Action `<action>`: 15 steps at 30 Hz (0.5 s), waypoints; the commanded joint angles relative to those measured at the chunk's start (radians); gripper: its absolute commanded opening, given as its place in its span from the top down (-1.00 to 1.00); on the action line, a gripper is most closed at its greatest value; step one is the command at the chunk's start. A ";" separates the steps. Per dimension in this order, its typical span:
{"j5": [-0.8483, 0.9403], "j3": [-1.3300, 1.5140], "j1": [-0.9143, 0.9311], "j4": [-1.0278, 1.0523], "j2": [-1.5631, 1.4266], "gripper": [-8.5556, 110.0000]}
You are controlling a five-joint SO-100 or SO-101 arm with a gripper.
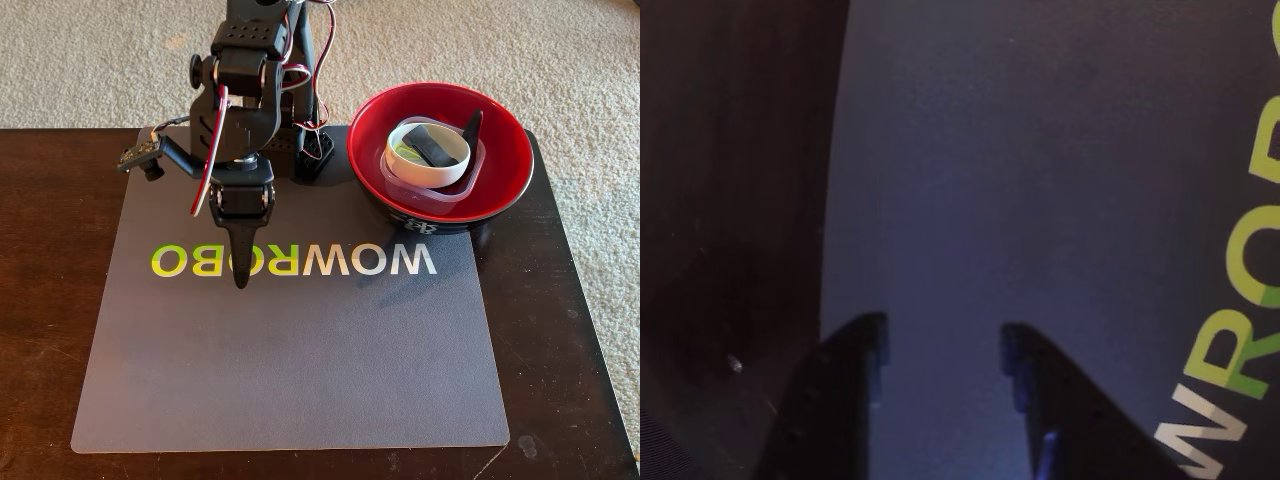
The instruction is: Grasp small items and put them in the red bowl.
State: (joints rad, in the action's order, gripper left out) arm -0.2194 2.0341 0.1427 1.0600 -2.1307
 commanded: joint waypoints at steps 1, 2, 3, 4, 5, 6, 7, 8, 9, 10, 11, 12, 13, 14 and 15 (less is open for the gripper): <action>0.005 0.005 -0.037 -0.009 -0.060 0.60; 0.003 0.008 -0.044 -0.009 -0.072 0.60; 0.003 0.009 -0.055 -0.009 -0.080 0.60; 0.008 0.009 -0.063 -0.009 -0.086 0.60; 0.008 0.011 -0.071 -0.009 -0.092 0.60; 0.008 0.017 -0.077 -0.009 -0.097 0.60; 0.008 0.021 -0.083 -0.009 -0.098 0.60; 0.008 0.028 -0.087 -0.009 -0.098 0.60; 0.008 0.031 -0.092 -0.009 -0.098 0.60; 0.008 0.034 -0.095 -0.009 -0.097 0.60; 0.008 0.034 -0.097 -0.009 -0.097 0.59; 0.003 0.034 -0.101 -0.009 -0.098 0.59; 0.003 0.034 -0.104 -0.009 -0.098 0.59; 0.002 0.034 -0.109 -0.009 -0.103 0.59; -0.002 0.034 -0.114 -0.009 -0.104 0.59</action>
State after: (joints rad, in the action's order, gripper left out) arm -0.2148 2.0724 0.0506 1.0600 -2.1997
